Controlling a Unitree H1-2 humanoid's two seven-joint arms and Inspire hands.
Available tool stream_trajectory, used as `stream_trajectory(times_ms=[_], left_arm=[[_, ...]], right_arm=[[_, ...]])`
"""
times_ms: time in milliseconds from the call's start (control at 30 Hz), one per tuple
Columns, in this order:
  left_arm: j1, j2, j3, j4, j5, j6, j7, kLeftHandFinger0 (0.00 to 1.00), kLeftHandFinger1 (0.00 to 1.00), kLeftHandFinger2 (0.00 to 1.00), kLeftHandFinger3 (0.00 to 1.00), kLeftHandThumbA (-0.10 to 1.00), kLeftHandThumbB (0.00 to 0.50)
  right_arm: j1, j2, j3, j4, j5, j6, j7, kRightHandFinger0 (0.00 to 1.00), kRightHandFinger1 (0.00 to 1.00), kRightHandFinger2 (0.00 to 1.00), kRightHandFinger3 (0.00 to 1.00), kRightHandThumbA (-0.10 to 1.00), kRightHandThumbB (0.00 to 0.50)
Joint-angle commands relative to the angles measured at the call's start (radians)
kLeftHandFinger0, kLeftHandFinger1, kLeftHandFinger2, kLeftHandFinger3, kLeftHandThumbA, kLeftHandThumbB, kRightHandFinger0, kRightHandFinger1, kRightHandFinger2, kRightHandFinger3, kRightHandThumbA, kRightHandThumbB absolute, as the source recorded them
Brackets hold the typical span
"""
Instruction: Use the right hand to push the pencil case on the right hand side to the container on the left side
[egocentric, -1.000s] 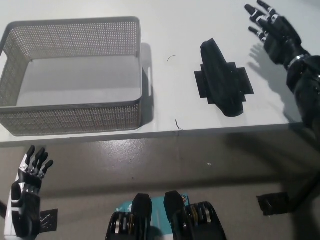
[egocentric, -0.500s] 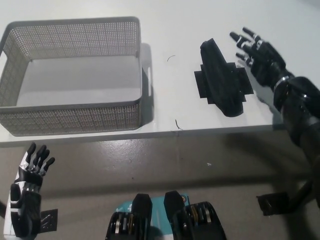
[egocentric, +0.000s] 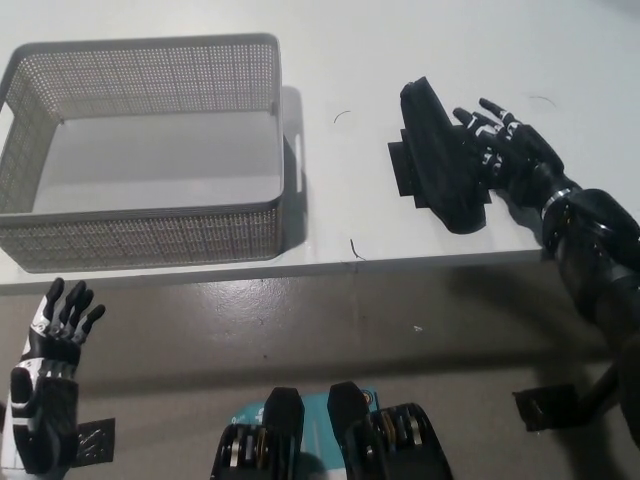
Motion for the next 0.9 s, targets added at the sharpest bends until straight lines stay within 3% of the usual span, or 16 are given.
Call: stream_trajectory(times_ms=[0, 67, 267, 400, 667, 767, 867], left_arm=[[-0.003, 0.0, 0.005, -0.038, -0.028, -0.035, -0.018, 1.0, 1.0, 1.0, 1.0, 1.0, 0.388], [-0.002, 0.001, 0.006, -0.042, -0.027, -0.035, -0.018, 1.0, 1.0, 1.0, 1.0, 1.0, 0.391], [-0.004, 0.005, 0.01, -0.053, -0.02, -0.035, -0.013, 1.0, 1.0, 1.0, 1.0, 1.0, 0.39], [-0.009, 0.002, 0.01, -0.05, -0.014, -0.035, -0.013, 1.0, 1.0, 1.0, 1.0, 1.0, 0.389], [-0.002, 0.011, 0.011, -0.062, -0.019, -0.035, -0.009, 1.0, 1.0, 1.0, 1.0, 1.0, 0.394], [-0.005, 0.012, 0.013, -0.059, -0.027, -0.035, -0.017, 1.0, 1.0, 1.0, 1.0, 1.0, 0.392], [-0.011, 0.003, 0.021, -0.061, -0.016, -0.035, -0.017, 1.0, 1.0, 1.0, 1.0, 1.0, 0.384]], right_arm=[[-0.028, 0.009, -0.013, -0.005, 0.0, -0.023, -0.006, 1.0, 1.0, 1.0, 1.0, 1.0, 0.376], [-0.019, 0.02, -0.015, -0.002, 0.0, -0.018, -0.009, 1.0, 1.0, 1.0, 1.0, 1.0, 0.351], [-0.015, 0.059, -0.01, 0.003, -0.011, -0.036, -0.024, 1.0, 1.0, 1.0, 1.0, 1.0, 0.393], [-0.013, 0.079, -0.015, 0.004, -0.006, -0.033, -0.022, 1.0, 1.0, 1.0, 1.0, 1.0, 0.376], [-0.009, 0.133, -0.026, 0.008, 0.001, -0.021, -0.037, 1.0, 1.0, 1.0, 1.0, 1.0, 0.389], [-0.012, 0.151, -0.038, 0.008, 0.011, -0.007, -0.032, 1.0, 1.0, 1.0, 1.0, 1.0, 0.421], [-0.014, 0.173, -0.039, 0.008, 0.007, -0.011, -0.034, 1.0, 1.0, 1.0, 1.0, 1.0, 0.407]])
